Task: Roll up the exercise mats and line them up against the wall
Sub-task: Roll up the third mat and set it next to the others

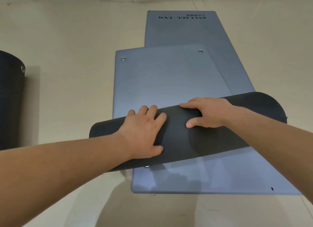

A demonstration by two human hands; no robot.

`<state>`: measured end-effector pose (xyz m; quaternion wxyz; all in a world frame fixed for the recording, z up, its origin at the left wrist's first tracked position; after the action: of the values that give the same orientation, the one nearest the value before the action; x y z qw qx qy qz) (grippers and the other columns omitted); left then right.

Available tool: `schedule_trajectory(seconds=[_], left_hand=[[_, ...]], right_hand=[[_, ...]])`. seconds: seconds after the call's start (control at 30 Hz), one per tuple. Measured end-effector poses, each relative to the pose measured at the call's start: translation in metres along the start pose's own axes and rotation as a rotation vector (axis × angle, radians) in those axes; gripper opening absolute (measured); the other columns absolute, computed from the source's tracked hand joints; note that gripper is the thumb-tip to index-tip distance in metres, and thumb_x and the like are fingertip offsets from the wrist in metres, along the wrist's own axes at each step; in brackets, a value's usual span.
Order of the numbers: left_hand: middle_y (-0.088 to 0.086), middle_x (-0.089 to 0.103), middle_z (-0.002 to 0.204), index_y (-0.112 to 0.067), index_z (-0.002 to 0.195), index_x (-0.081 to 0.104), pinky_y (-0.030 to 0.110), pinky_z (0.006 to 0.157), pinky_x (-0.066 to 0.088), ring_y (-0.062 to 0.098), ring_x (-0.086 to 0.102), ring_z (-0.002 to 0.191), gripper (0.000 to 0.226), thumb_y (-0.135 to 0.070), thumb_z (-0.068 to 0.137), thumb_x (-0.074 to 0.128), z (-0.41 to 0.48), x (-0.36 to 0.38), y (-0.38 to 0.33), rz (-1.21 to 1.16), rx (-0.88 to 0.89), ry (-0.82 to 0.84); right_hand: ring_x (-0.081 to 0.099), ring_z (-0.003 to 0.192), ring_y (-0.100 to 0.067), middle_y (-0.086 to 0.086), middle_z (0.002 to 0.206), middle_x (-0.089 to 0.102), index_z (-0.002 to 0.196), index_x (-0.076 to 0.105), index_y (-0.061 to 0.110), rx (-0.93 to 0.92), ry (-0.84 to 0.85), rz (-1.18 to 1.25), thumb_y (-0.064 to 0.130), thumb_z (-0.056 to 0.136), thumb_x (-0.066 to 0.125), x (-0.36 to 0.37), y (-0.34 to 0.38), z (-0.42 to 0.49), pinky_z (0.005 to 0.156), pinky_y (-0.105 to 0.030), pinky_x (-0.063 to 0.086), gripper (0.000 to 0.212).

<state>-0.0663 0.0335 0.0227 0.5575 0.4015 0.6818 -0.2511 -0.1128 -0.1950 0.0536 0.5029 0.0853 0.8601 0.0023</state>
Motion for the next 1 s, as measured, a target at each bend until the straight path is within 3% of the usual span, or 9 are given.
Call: schedule_trajectory(seconds=[0.07,0.13,0.23,0.33,0.43,0.63,0.8,0.9,1.0], left_hand=[[0.014,0.02,0.16,-0.022,0.16,0.007,0.059,0.109,0.039,0.039,0.028,0.145,0.121,-0.081,0.071,0.064,-0.005,0.011,-0.004,-0.041,-0.055,0.112],[0.017,-0.008,0.17,-0.02,0.16,-0.023,0.067,0.121,0.021,0.042,-0.003,0.158,0.145,-0.082,0.068,0.07,-0.007,0.027,-0.005,-0.04,-0.1,0.2],[0.019,-0.015,0.17,-0.016,0.158,-0.031,0.069,0.121,0.016,0.043,-0.01,0.158,0.153,-0.079,0.067,0.075,0.0,0.04,-0.004,-0.019,-0.129,0.173],[0.017,0.01,0.164,-0.019,0.161,-0.017,0.064,0.113,0.033,0.041,0.016,0.151,0.149,-0.074,0.061,0.079,0.01,0.037,0.005,-0.019,-0.108,0.151],[0.009,0.038,0.145,-0.022,0.158,0.005,0.055,0.099,0.047,0.032,0.044,0.129,0.139,-0.075,0.052,0.078,0.022,0.024,0.023,-0.068,-0.056,0.125],[-0.002,0.056,0.116,-0.028,0.147,0.024,0.047,0.085,0.052,0.024,0.059,0.101,0.113,-0.068,0.057,0.08,0.028,0.006,0.034,-0.118,-0.009,0.122],[-0.007,0.059,0.094,-0.032,0.128,0.038,0.036,0.066,0.054,0.02,0.062,0.079,0.091,-0.064,0.056,0.082,0.02,-0.007,0.03,-0.161,0.063,0.182],[-0.014,0.062,0.095,-0.039,0.126,0.045,0.037,0.075,0.058,0.015,0.064,0.084,0.091,-0.063,0.051,0.09,0.023,-0.011,0.031,-0.313,0.087,0.335],[-0.02,0.062,0.11,-0.046,0.13,0.049,0.042,0.092,0.058,0.013,0.064,0.102,0.095,-0.058,0.05,0.097,0.032,-0.008,0.041,-0.465,0.084,0.489]], right_hand=[[0.039,0.145,-0.021,0.012,0.16,0.038,0.156,0.029,0.053,0.04,-0.038,-0.016,0.076,0.088,0.058,-0.006,0.005,0.004,0.106,-0.047,0.044,0.078],[0.044,0.138,-0.024,0.005,0.153,0.042,0.155,0.034,0.048,0.071,-0.137,-0.104,0.074,0.09,0.057,-0.007,0.016,0.001,0.099,-0.044,0.044,0.074],[0.049,0.131,-0.025,0.003,0.144,0.048,0.151,0.041,0.044,0.042,-0.137,-0.182,0.069,0.093,0.057,-0.008,0.03,-0.006,0.092,-0.04,0.048,0.066],[0.028,0.152,-0.028,-0.001,0.163,0.028,0.162,0.016,0.041,0.059,0.054,-0.223,0.08,0.068,0.074,0.0,0.034,-0.008,0.107,-0.05,0.045,0.118],[0.007,0.158,-0.033,-0.01,0.171,0.005,0.163,-0.01,0.03,0.073,0.031,-0.378,0.085,0.049,0.08,0.02,0.033,-0.002,0.119,-0.061,0.029,0.156],[0.051,0.123,-0.024,0.0,0.134,0.049,0.152,0.023,0.031,-0.027,-0.171,-0.446,0.087,0.043,0.07,0.022,0.022,0.004,0.098,-0.048,0.041,0.131],[0.061,0.09,-0.018,0.01,0.104,0.054,0.132,0.039,0.036,-0.075,-0.098,-0.372,0.086,0.043,0.067,0.019,0.018,-0.015,0.089,-0.042,0.046,0.105],[0.063,0.092,-0.015,0.016,0.106,0.059,0.131,0.039,0.042,-0.064,0.089,-0.239,0.086,0.037,0.075,0.006,0.019,-0.022,0.088,-0.041,0.053,0.11],[0.059,0.119,-0.019,0.014,0.134,0.055,0.151,0.027,0.044,-0.057,0.192,-0.115,0.077,0.045,0.086,0.001,0.023,-0.021,0.1,-0.043,0.051,0.126]])
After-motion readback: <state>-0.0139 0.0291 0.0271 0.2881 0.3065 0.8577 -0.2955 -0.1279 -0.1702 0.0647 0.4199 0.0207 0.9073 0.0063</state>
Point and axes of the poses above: each hand's wrist, its own z-axis towards the middle knuckle, its own x-axis out of the palm, y = z × x, the point moved 1 cm from there along z, towards the middle knuckle
